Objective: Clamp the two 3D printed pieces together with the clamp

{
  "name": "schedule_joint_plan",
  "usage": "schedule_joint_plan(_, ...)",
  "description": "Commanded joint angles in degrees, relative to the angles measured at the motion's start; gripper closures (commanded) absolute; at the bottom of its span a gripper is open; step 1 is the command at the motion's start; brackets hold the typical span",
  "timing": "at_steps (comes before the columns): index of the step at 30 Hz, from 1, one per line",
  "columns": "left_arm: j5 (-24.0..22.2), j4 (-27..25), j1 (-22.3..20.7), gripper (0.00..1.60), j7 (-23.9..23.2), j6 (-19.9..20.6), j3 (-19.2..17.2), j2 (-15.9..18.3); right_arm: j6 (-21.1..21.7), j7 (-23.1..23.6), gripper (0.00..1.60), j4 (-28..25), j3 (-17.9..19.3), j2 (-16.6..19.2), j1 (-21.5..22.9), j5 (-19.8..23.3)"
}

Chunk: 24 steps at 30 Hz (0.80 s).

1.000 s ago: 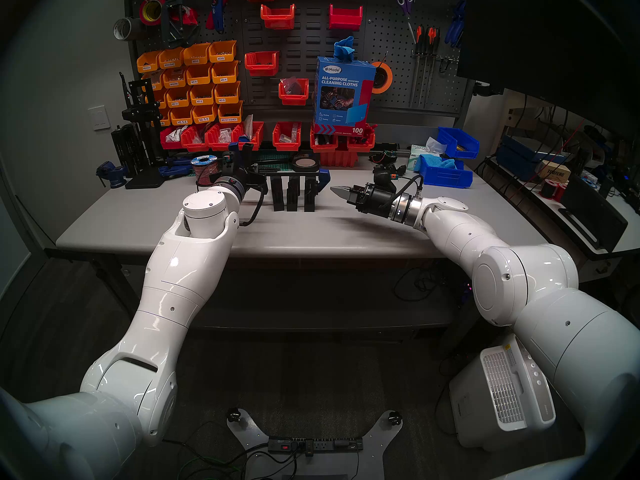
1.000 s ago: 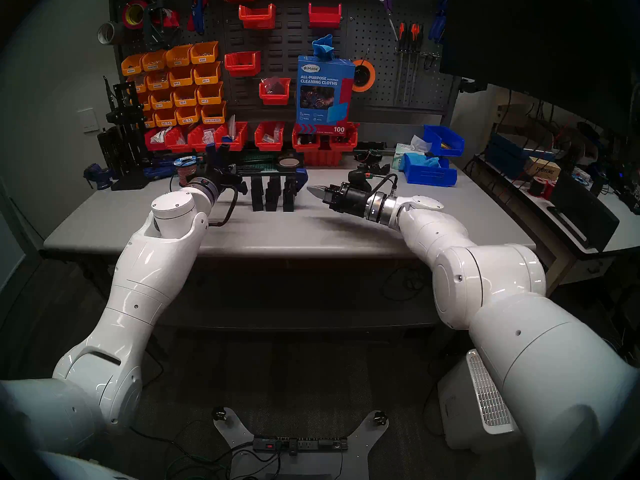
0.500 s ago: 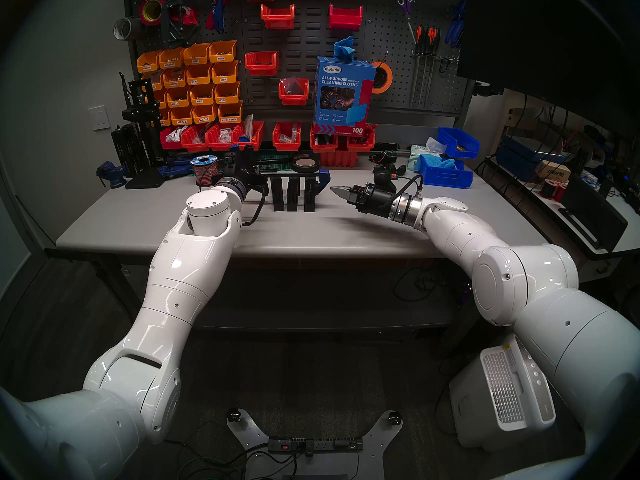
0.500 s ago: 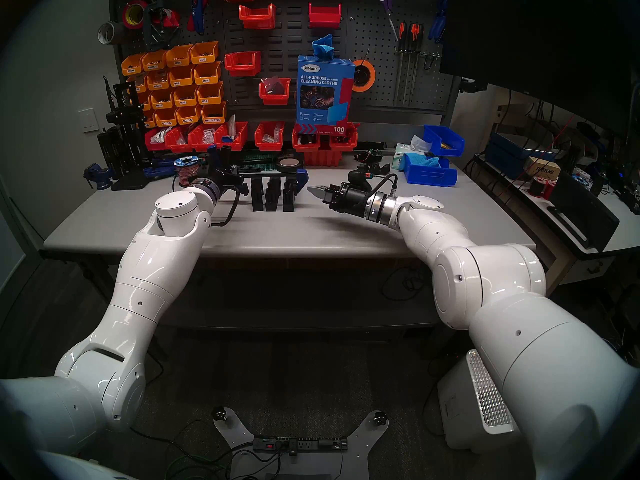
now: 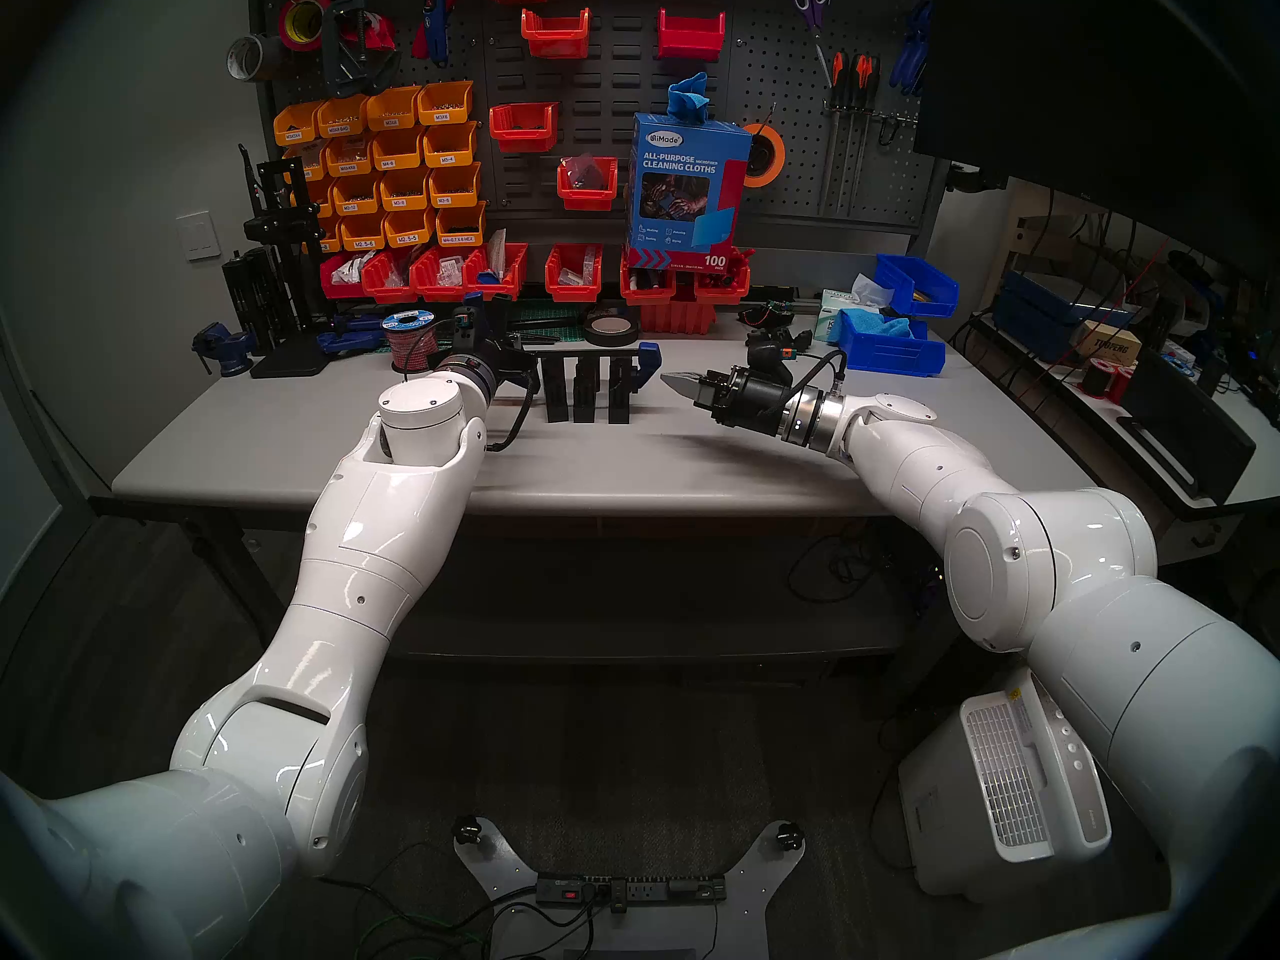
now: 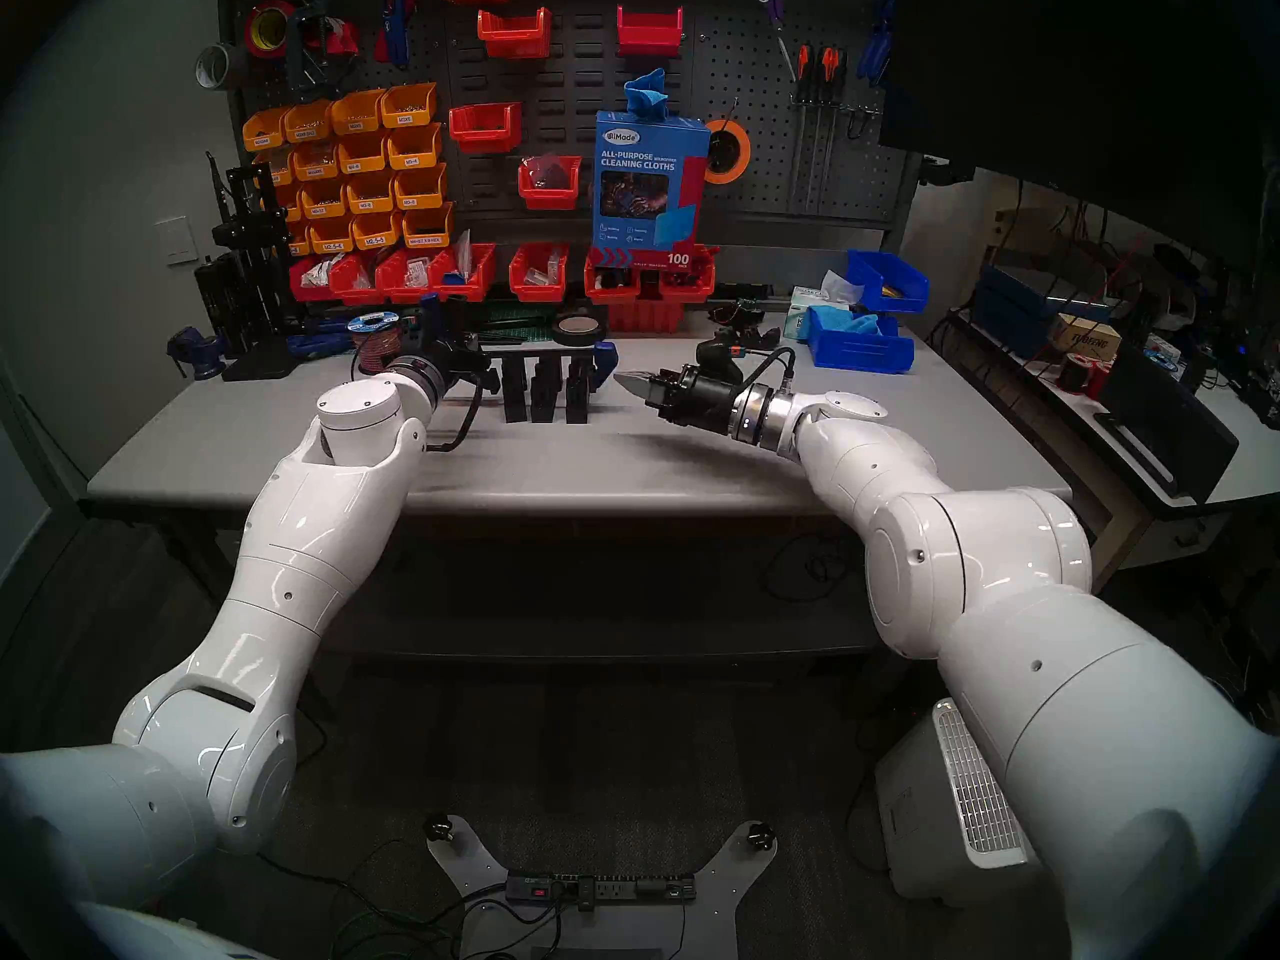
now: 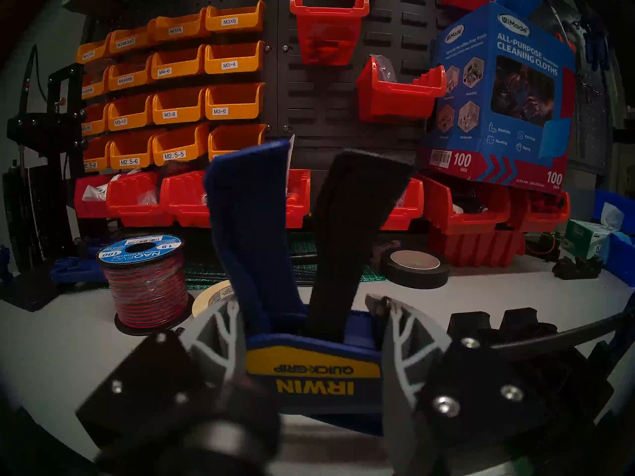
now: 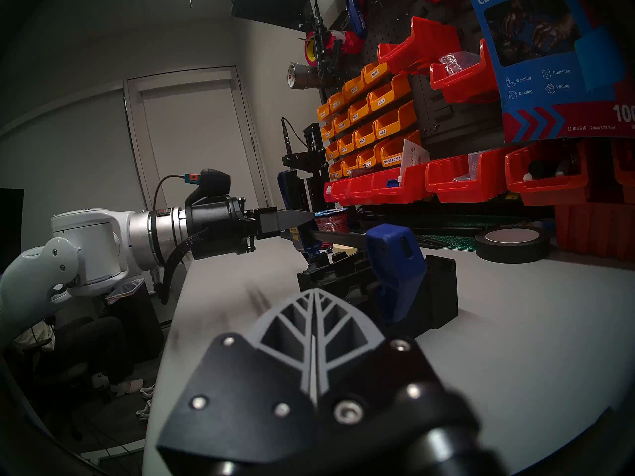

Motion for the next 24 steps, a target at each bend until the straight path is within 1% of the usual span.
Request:
schedule_joint_plan(1,0.39,-0.45,-5.21,1.60,-0.10,-1.80,-0.37,-0.55,0.08,0.05,1.60,-1.28,0.38,-0.14,2.56,0.37)
schedule_joint_plan(24,2.00,5.32,-7.73,1.60,-0.49,-2.99,-0.77,-1.86,0.07,0.06,1.60,-1.26,0.40,-0.14,2.57,0.34)
